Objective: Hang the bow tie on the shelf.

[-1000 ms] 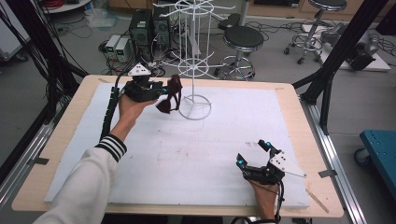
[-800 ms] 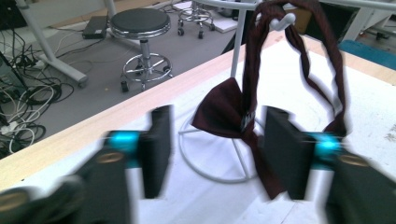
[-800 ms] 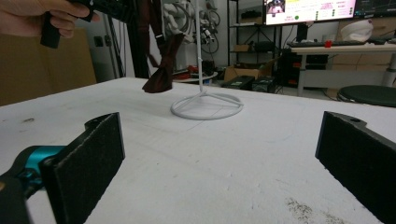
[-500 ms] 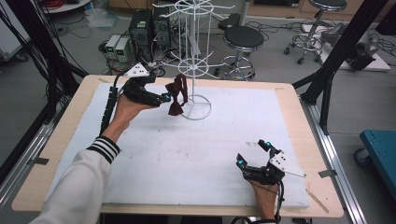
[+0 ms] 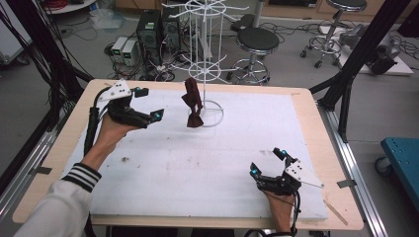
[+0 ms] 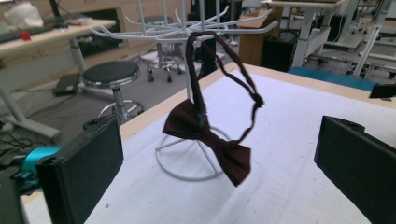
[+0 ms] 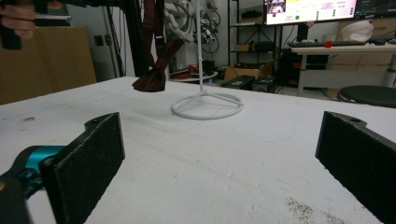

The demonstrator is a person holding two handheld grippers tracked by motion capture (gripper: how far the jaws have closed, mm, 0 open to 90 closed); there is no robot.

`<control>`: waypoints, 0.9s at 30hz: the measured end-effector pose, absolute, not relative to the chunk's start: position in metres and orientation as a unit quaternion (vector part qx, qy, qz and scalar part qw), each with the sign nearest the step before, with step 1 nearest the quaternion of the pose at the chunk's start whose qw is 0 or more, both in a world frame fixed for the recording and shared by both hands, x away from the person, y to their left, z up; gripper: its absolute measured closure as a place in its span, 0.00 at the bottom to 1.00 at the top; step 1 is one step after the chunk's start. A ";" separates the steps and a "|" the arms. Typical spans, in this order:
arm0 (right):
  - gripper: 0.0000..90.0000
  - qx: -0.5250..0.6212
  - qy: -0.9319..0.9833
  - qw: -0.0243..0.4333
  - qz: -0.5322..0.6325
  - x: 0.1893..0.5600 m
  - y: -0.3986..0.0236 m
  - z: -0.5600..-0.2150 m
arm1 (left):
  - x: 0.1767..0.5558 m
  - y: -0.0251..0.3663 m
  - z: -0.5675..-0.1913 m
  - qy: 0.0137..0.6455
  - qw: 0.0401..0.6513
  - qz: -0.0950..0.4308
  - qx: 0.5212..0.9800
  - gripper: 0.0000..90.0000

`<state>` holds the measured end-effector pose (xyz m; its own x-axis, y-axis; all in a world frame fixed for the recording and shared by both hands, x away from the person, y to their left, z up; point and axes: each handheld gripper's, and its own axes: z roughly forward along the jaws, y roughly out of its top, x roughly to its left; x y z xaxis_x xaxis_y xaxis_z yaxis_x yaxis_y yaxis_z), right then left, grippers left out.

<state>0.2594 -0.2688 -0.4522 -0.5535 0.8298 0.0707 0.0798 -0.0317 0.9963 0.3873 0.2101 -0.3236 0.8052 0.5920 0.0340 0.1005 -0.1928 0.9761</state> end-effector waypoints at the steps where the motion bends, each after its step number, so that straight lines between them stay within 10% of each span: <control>1: 0.01 0.361 0.628 0.305 0.619 0.260 -0.269 -0.452 | 0.381 0.214 -0.325 0.228 0.596 0.208 0.741 0.02; 27: 0.01 0.364 0.626 0.308 0.617 0.258 -0.267 -0.452 | 0.275 0.290 -0.413 0.243 0.641 0.268 0.677 0.02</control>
<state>0.2577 -0.2673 -0.4523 -0.5452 0.8358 0.0639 0.0765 -0.0264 0.9967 0.2750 0.2903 -0.4128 0.7381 0.6727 0.0520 -0.0160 -0.0596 0.9981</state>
